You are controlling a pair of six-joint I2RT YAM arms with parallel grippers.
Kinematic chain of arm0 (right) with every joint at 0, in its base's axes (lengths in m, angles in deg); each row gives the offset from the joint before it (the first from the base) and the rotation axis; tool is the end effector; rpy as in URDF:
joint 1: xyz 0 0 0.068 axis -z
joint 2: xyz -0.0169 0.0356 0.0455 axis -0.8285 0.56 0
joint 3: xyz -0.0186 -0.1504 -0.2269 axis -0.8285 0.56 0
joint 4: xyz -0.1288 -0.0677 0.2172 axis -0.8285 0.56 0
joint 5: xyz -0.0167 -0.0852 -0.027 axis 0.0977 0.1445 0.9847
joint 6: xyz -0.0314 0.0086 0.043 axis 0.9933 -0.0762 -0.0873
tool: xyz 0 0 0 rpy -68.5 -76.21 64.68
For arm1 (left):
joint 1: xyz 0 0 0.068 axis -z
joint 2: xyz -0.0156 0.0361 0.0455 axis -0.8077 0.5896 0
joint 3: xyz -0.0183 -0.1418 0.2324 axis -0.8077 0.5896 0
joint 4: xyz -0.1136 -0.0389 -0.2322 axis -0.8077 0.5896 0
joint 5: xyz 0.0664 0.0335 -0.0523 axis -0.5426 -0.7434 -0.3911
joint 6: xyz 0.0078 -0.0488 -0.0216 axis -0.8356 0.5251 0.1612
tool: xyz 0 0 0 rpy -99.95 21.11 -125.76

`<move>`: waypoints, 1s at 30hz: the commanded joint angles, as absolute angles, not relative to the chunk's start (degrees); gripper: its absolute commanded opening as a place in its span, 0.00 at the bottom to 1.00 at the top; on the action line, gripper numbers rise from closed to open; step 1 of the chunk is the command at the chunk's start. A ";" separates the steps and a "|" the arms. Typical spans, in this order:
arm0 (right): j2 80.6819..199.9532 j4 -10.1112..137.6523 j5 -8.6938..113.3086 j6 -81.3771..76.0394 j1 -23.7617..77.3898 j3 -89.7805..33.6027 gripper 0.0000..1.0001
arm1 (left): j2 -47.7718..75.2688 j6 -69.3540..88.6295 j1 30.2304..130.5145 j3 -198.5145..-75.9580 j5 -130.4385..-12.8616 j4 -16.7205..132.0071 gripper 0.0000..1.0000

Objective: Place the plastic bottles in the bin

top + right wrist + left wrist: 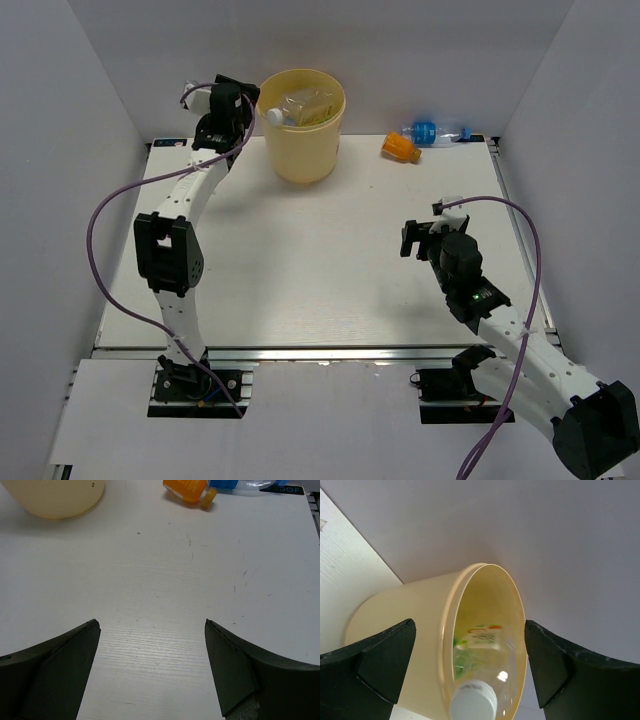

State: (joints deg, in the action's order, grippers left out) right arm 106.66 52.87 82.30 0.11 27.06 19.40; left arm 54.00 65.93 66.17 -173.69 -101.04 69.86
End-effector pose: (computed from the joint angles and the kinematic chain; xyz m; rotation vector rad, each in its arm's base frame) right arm 0.1799 0.0839 0.2670 -0.0851 1.7143 0.0891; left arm 0.4788 -0.0912 0.3494 -1.1048 1.5417 -0.6248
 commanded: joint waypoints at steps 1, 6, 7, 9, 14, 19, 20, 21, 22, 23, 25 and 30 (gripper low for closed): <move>106.87 51.84 82.71 0.37 27.38 18.54 0.89 | 48.56 63.36 66.35 -174.59 -101.18 69.86 0.98; 109.77 52.01 81.22 0.45 27.73 17.06 0.89 | 40.77 57.94 66.27 -164.77 -102.49 67.75 0.98; 110.56 52.19 79.74 0.54 27.99 16.53 0.89 | 38.91 56.69 66.27 -162.30 -102.76 67.48 0.98; 113.37 52.36 77.97 0.28 29.13 15.47 0.89 | 31.65 54.23 66.18 -155.89 -103.90 65.91 0.98; 122.66 51.40 70.15 -0.34 34.83 10.38 0.89 | 14.92 50.53 65.74 -129.61 -109.17 60.80 0.98; 135.33 52.36 64.18 3.79 40.02 -0.33 0.89 | 3.75 51.49 65.65 -111.76 -108.13 61.07 0.98; 140.31 53.15 63.73 3.79 41.60 -5.23 0.89 | 1.73 52.45 65.56 -106.95 -106.82 60.80 0.98; 143.06 54.72 62.34 6.40 42.31 -7.80 0.89 | 0.93 53.16 65.65 -104.82 -106.28 60.98 0.98; 145.43 55.17 61.71 7.39 43.10 -10.09 0.89 | 0.22 53.60 65.65 -102.88 -105.67 60.72 0.98; 150.76 55.35 61.10 8.27 44.41 -14.81 0.89 | -0.74 52.82 65.65 -99.81 -105.14 58.28 0.98; 159.37 54.74 65.38 9.50 45.04 -20.28 0.89 | -1.27 52.55 65.65 -98.38 -105.40 57.99 0.98; 177.33 65.96 61.11 9.07 46.97 -50.02 0.89 | -0.22 50.27 65.56 -99.43 -106.37 59.40 0.98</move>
State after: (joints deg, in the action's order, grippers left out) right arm 171.35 59.78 64.57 7.65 45.96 -36.00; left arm 0.75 52.43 65.71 -97.32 -106.26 61.48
